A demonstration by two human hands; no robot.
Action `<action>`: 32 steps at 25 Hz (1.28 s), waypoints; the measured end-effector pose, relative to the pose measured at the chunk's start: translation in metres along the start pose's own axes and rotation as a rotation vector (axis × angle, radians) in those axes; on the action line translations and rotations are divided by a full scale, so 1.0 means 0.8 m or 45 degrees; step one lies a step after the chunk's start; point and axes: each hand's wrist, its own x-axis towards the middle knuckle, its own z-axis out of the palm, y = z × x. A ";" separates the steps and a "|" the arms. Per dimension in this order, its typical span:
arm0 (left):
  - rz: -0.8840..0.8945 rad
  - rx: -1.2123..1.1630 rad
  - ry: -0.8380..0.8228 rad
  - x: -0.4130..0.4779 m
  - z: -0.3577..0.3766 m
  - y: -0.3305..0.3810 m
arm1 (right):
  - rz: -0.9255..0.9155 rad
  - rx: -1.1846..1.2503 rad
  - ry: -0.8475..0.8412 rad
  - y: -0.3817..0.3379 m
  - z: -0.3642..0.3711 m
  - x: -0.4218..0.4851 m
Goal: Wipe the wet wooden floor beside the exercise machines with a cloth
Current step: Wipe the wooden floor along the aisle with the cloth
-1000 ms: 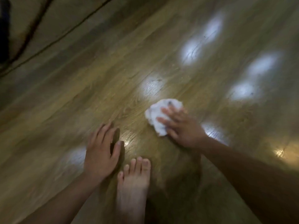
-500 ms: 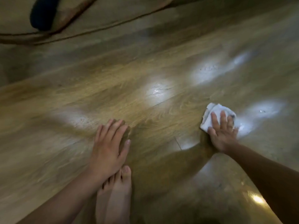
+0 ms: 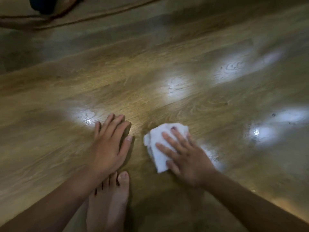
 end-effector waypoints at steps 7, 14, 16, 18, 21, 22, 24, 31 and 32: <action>0.000 -0.013 0.126 0.058 -0.006 -0.013 | 1.403 0.339 0.152 0.268 -0.061 0.038; -0.004 0.086 0.301 0.146 -0.010 -0.034 | 0.057 0.081 0.122 -0.024 -0.013 0.124; 0.011 0.125 0.291 0.161 -0.010 -0.039 | 0.134 0.041 0.172 0.062 -0.026 0.114; 0.016 0.160 0.231 0.165 -0.008 -0.039 | 0.426 -0.102 0.204 0.180 -0.032 0.103; -0.050 0.121 0.217 0.163 -0.006 -0.038 | 1.052 0.077 0.168 0.302 -0.064 0.115; -0.055 0.112 0.222 0.164 -0.007 -0.038 | 1.286 0.188 0.212 0.298 -0.071 0.134; -0.052 0.129 0.209 0.167 -0.009 -0.038 | 1.417 0.221 0.295 0.239 -0.072 0.182; -0.050 0.214 0.132 0.170 -0.006 -0.038 | 0.033 0.083 0.134 0.063 -0.040 0.193; -0.061 0.223 0.120 0.170 -0.006 -0.039 | 0.100 0.009 0.153 0.114 -0.044 0.192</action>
